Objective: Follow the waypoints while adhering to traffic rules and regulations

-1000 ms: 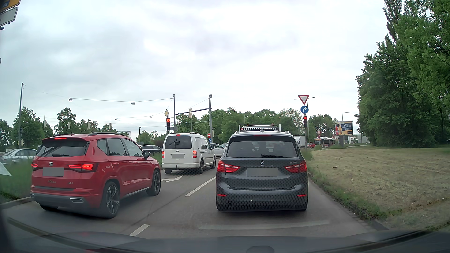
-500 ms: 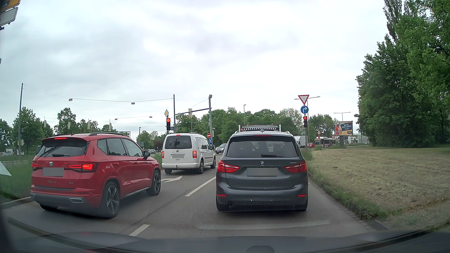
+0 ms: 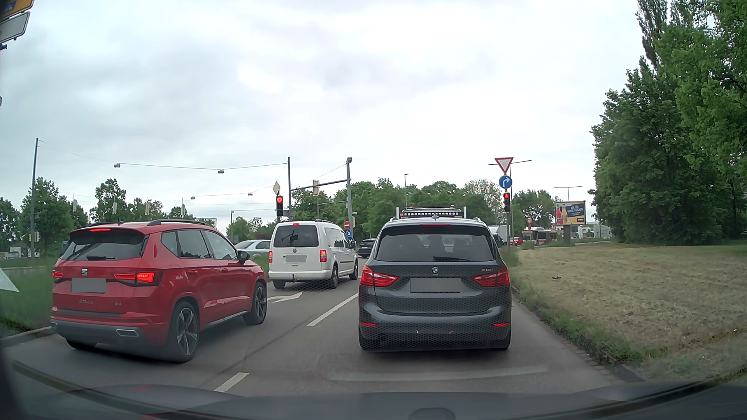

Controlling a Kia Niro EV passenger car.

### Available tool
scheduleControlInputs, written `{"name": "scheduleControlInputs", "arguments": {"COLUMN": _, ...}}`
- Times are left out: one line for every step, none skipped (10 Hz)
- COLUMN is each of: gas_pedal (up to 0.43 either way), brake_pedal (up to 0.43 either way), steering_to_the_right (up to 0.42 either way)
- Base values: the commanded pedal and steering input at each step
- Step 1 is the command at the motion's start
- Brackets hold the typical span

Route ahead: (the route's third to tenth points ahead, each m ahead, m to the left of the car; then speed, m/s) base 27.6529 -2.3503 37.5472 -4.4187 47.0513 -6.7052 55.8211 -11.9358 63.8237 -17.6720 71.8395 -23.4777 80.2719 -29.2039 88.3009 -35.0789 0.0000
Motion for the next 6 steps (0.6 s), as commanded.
{"name": "scheduleControlInputs", "arguments": {"gas_pedal": 0.000, "brake_pedal": 0.226, "steering_to_the_right": 0.022}}
{"name": "scheduleControlInputs", "arguments": {"gas_pedal": 0.000, "brake_pedal": 0.226, "steering_to_the_right": 0.022}}
{"name": "scheduleControlInputs", "arguments": {"gas_pedal": 0.000, "brake_pedal": 0.226, "steering_to_the_right": 0.022}}
{"name": "scheduleControlInputs", "arguments": {"gas_pedal": 0.000, "brake_pedal": 0.226, "steering_to_the_right": 0.022}}
{"name": "scheduleControlInputs", "arguments": {"gas_pedal": 0.000, "brake_pedal": 0.226, "steering_to_the_right": 0.022}}
{"name": "scheduleControlInputs", "arguments": {"gas_pedal": 0.000, "brake_pedal": 0.226, "steering_to_the_right": 0.022}}
